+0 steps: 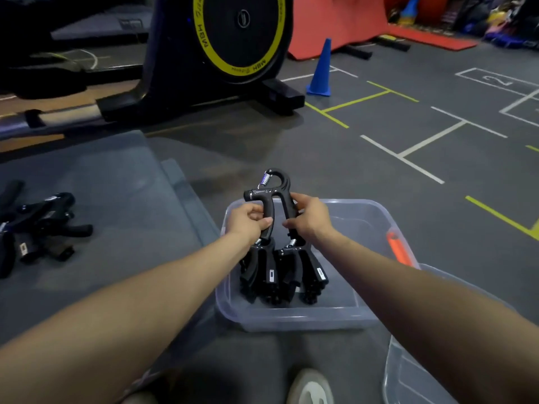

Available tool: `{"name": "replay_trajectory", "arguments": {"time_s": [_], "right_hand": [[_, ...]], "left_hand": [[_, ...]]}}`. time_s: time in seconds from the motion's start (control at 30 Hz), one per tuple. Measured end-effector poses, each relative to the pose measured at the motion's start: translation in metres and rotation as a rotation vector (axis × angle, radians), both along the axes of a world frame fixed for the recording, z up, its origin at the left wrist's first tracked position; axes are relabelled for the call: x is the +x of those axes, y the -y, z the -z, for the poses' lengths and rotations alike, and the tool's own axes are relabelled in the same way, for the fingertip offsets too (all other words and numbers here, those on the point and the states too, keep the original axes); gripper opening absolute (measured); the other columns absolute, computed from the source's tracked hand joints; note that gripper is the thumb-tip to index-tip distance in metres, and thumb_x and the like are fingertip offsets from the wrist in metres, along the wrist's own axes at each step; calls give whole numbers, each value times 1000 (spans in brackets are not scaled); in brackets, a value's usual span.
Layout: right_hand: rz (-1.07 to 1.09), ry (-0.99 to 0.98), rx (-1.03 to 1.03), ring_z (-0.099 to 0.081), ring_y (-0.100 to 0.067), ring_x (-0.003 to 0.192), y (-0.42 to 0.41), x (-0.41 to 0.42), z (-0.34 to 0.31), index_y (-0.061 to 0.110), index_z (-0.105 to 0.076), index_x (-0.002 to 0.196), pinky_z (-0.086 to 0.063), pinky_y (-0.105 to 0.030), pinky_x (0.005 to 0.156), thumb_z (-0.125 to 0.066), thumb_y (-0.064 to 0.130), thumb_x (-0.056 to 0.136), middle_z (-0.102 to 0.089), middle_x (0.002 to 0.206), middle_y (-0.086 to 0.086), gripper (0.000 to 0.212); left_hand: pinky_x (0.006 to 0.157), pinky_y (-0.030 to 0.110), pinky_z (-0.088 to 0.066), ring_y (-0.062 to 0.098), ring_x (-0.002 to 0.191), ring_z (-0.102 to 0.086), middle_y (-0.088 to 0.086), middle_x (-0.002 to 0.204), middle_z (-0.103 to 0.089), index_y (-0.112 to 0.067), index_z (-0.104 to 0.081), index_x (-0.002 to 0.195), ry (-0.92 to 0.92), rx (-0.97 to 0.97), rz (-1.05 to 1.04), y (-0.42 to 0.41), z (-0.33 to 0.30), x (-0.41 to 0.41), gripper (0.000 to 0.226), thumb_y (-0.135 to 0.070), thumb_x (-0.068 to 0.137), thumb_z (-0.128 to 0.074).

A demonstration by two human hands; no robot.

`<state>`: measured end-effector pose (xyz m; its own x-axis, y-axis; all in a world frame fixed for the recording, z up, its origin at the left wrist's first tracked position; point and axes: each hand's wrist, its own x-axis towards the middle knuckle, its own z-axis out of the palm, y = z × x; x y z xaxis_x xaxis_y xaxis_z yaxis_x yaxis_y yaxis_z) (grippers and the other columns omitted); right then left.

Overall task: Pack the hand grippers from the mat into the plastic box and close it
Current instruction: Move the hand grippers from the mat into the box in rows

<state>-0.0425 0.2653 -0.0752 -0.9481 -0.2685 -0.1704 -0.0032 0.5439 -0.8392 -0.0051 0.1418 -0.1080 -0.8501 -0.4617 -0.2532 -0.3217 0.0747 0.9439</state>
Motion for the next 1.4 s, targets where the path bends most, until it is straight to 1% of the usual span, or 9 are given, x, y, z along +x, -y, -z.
{"name": "replay_trajectory", "arguments": {"time_s": [0.07,0.23,0.3,0.4,0.53,0.83,1.07,1.23,1.4], "right_hand": [[21,18,33,-59,-18,78,-9,-1,7,17,-61,122,-56,-38,85,-70,-10,71,-62,86,-1,58],[86,92,62,-59,-18,79,-25,-2,27,17,-62,122,-56,-36,85,-70,-9,70,-61,88,-1,59],[103,122,80,-60,-18,79,-27,-2,36,17,-64,119,-56,-34,84,-69,-10,69,-63,87,-1,58],[112,164,99,-62,-18,81,-21,0,53,16,-66,117,-54,-33,88,-70,-8,67,-70,95,-6,55],[129,200,142,-68,-25,95,-4,6,77,18,-67,114,-55,-35,90,-72,-3,65,-72,102,-8,53],[122,228,261,-66,-27,103,25,26,108,18,-66,114,-53,-34,90,-73,2,68,-70,108,-8,49],[171,230,248,-68,-27,97,30,24,110,13,-68,104,-54,-33,86,-73,3,69,-72,104,-11,36],[128,227,221,-61,-28,114,33,20,97,8,-61,121,-47,-34,99,-72,4,76,-66,121,-12,46],[17,47,181,-55,-24,123,66,14,55,13,-54,131,-42,-33,103,-65,8,83,-60,131,-6,49]], "left_hand": [[71,18,-46,12,71,-54,-3,70,-53,-1,-59,108,21,-12,46,-9,6,0,27,5,82,-64],[95,29,-44,19,92,-54,5,84,-58,7,-55,120,66,-79,136,-17,22,3,38,6,83,-62],[95,26,-42,18,95,-54,9,100,-60,1,-57,119,111,-236,195,-10,27,6,36,1,84,-63],[102,28,-39,21,115,-54,5,126,-56,-11,-59,120,164,-586,208,10,33,15,36,-10,84,-65],[109,31,-30,26,129,-38,6,137,-44,-13,-50,132,185,-804,179,39,32,27,49,-10,85,-63],[106,28,-32,27,125,-46,12,137,-44,-11,-39,141,210,-698,198,60,37,35,59,-17,87,-63],[107,29,-33,24,126,-48,9,139,-44,-12,-38,142,204,-666,209,66,40,36,61,-19,87,-63],[106,29,-35,24,124,-49,8,137,-45,-15,-38,142,206,-644,226,67,38,35,61,-20,87,-63],[107,32,-38,27,124,-49,12,137,-43,-12,-41,139,242,-615,181,84,26,40,56,-22,88,-61]]}}
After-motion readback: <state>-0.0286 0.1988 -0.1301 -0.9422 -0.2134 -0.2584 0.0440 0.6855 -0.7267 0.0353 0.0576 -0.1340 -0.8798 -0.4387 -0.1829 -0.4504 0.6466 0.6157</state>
